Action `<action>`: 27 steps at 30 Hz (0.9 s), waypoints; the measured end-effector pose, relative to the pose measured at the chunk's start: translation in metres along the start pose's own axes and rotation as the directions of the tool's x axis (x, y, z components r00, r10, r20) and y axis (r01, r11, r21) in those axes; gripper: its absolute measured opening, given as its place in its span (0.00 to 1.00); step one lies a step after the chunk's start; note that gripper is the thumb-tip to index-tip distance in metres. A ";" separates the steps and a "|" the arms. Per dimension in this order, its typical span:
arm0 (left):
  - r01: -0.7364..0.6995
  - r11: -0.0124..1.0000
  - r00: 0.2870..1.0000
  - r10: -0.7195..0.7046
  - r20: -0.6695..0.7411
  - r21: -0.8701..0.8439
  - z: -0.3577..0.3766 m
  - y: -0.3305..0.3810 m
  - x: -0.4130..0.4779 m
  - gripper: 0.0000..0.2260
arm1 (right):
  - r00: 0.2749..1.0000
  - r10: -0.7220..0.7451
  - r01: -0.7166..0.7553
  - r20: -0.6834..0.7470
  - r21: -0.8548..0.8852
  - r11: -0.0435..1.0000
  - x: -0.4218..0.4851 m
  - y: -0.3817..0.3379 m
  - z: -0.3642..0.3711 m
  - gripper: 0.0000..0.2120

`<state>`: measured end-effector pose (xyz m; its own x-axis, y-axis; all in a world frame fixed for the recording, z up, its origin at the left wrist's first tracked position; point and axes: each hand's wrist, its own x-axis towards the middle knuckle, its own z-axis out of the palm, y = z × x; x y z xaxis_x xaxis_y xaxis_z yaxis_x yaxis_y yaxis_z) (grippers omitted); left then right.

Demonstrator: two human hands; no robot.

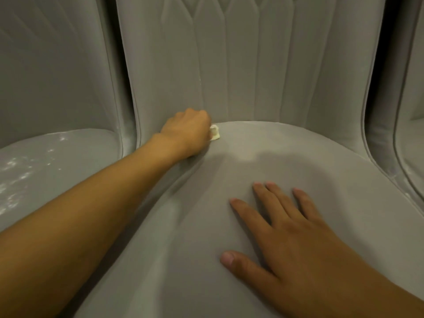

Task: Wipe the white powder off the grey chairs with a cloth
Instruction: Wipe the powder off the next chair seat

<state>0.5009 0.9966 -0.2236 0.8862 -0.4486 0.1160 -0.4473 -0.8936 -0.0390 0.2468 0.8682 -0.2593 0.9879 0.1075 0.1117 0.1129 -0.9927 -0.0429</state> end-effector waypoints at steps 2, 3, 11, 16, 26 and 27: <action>0.011 0.994 1.000 -0.013 0.022 0.110 -0.010 -0.013 -0.013 0.15 | 1.000 -0.001 0.001 0.003 -0.010 1.000 -0.001 0.000 0.001 0.34; 0.011 0.988 0.999 -0.016 0.030 0.157 -0.014 -0.020 -0.018 0.16 | 1.000 -0.002 0.002 0.004 -0.014 1.000 -0.002 0.000 0.001 0.34; 0.025 0.977 0.996 -0.007 -0.087 0.212 -0.007 -0.017 -0.023 0.07 | 1.000 -0.006 0.006 -0.015 -0.016 1.000 -0.001 -0.002 0.004 0.35; -0.017 0.979 0.991 0.044 -0.126 0.204 -0.003 0.012 -0.002 0.08 | 1.000 -0.010 0.010 -0.014 -0.001 1.000 0.001 -0.001 0.000 0.35; -0.020 0.963 0.996 0.043 0.081 -0.270 -0.017 -0.017 -0.055 0.20 | 0.975 -0.033 0.001 0.221 0.143 0.990 0.002 0.001 -0.026 0.37; 0.012 0.916 0.994 0.031 0.101 -0.402 -0.020 -0.014 -0.066 0.23 | 0.975 -0.037 0.004 0.220 0.152 0.988 0.002 0.003 -0.028 0.36</action>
<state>0.4464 1.0394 -0.2106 0.8795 -0.4758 0.0135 -0.4474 -0.8167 0.3645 0.2459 0.8643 -0.2310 0.9822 0.1540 -0.1075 0.1314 -0.9724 -0.1928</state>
